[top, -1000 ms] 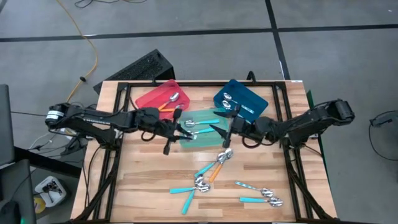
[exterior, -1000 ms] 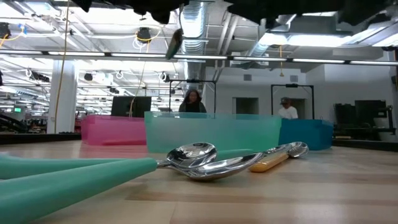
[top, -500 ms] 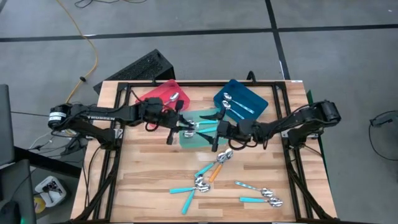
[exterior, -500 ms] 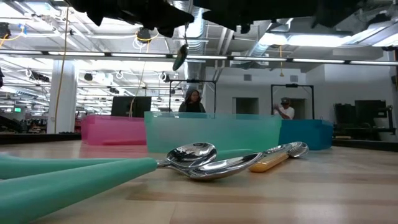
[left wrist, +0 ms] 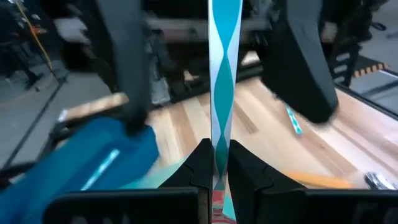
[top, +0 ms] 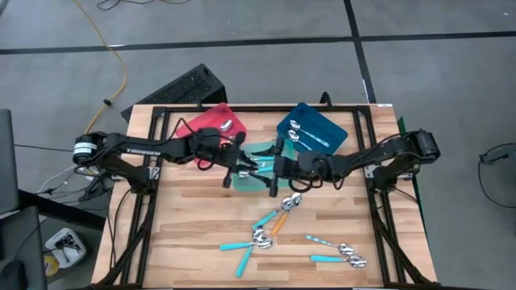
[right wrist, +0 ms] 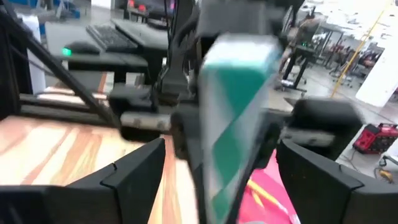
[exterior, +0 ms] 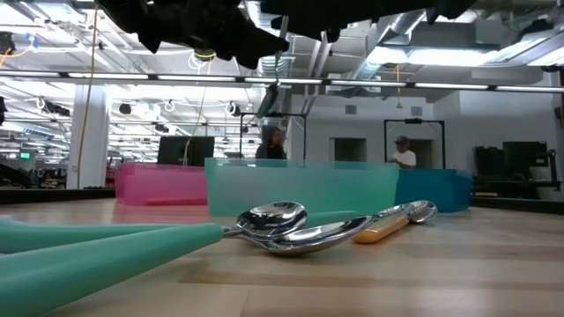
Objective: Sort silverware by color (type)
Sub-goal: Put the left patterned blue spoon into the blue bin
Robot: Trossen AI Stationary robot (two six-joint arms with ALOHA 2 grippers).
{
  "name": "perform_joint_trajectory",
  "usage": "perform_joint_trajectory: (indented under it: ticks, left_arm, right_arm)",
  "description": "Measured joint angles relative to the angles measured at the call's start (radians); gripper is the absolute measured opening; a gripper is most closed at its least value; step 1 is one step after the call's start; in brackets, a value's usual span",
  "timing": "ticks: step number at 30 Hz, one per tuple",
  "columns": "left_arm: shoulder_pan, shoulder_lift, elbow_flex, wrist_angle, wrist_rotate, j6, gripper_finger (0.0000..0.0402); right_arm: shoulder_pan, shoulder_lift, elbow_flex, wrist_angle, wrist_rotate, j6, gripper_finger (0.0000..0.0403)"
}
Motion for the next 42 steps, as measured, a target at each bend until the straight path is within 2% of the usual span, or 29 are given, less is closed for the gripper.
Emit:
perform_joint_trajectory:
  ticks: [4,8,12,16,24,27,35,39,42]
  left_arm:
    - [0.0,-0.003,0.0,0.022,0.003,-0.001,0.0012]
    - [0.0,0.01,0.0,0.011,0.006,0.0,0.0012]
    - [-0.002,0.009,0.0,0.028,0.005,-0.001,0.0012]
    - [-0.001,0.009,0.0,0.039,-0.002,-0.009,0.0012]
    - [-0.003,0.009,0.0,0.033,-0.001,-0.019,0.0012]
    - [-0.002,0.009,0.0,0.026,0.0,-0.04,0.0024]
    - [-0.003,-0.042,0.013,-0.145,-0.048,0.013,0.0131]
    - [-0.003,-0.113,0.041,-0.282,-0.082,0.018,0.0181]
    - [-0.001,-0.172,0.043,-0.383,-0.105,0.019,0.0205]
  right_arm:
    - [-0.004,0.0,0.001,0.012,0.001,-0.005,0.0309]
    - [-0.009,0.0,0.001,0.003,0.002,0.001,0.0259]
    - [-0.021,0.0,0.001,-0.022,0.002,0.023,0.0172]
    - [-0.023,0.0,0.001,-0.022,0.0,0.017,0.0057]
    - [-0.02,0.0,0.001,-0.026,0.002,0.019,0.0055]
    - [-0.02,0.0,0.001,-0.025,0.002,0.02,0.0055]
    - [-0.02,-0.01,0.0,-0.025,0.008,0.01,0.0055]
    - [-0.025,-0.021,0.0,-0.045,0.014,0.007,0.0055]
    - [-0.037,-0.026,0.0,-0.07,0.032,0.008,0.0055]
